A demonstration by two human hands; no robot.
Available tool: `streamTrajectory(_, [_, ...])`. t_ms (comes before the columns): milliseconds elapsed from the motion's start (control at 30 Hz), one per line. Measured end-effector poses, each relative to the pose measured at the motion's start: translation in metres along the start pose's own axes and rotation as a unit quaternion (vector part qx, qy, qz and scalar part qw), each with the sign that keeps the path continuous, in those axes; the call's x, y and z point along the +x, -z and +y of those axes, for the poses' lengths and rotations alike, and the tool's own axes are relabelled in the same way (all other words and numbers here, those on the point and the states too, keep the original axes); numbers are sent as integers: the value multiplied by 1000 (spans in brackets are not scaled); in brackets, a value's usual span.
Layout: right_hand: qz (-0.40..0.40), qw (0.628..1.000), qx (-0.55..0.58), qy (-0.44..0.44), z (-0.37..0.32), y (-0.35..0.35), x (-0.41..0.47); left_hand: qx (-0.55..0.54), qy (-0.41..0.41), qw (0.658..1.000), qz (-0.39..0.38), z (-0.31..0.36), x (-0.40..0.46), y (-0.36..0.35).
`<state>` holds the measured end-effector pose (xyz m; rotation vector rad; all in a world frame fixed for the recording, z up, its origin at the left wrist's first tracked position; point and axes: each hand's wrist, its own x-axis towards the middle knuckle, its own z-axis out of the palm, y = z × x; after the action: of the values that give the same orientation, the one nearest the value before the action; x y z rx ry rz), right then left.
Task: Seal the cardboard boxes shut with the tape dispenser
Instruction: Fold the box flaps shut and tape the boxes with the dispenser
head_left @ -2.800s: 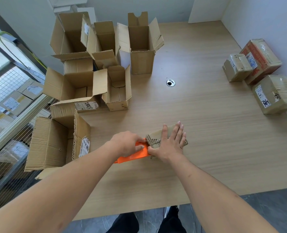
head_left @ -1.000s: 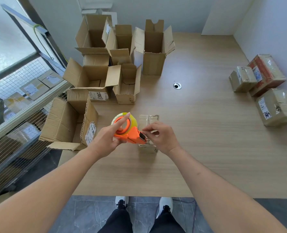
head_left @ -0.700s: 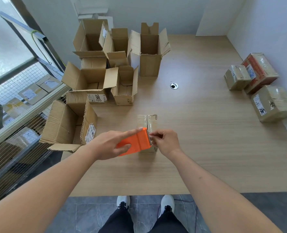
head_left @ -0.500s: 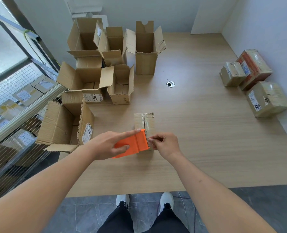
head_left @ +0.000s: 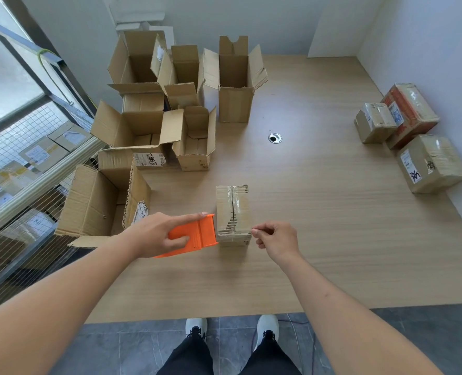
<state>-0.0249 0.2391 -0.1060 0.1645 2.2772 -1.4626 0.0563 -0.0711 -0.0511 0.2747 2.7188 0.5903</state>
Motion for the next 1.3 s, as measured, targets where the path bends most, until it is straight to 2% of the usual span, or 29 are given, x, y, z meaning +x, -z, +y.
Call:
streamTrajectory(433, [-5,999,-47,5,9,-6,17,28,44,999,-6,-9,21,-11])
streamTrajectory(733, [-39,998,-25,-39,24,-5,31,39,47,997,-40,-11,40,-2])
streamTrajectory(833, [-12,997,-42,-70,32,-5,35,35,47,997,-56,-9,43,1])
streamTrajectory(933, [8,997,-78,1,28,-4,34,25,56,996,-67,-8,45,1])
streamTrajectory(1000, [-2,989,-108,105,22,-3,32,17,68,995,-68,-9,45,2])
streamTrajectory(1100, [-61,950,-169,256,17,-8,26,10,75,994,-79,-7,45,1])
streamTrajectory(1167, [-86,935,-197,282,18,-14,25,7,80,993,-84,-4,47,2])
streamTrajectory(1300, [-51,906,-277,317,21,-21,30,-20,100,991,-82,0,44,0])
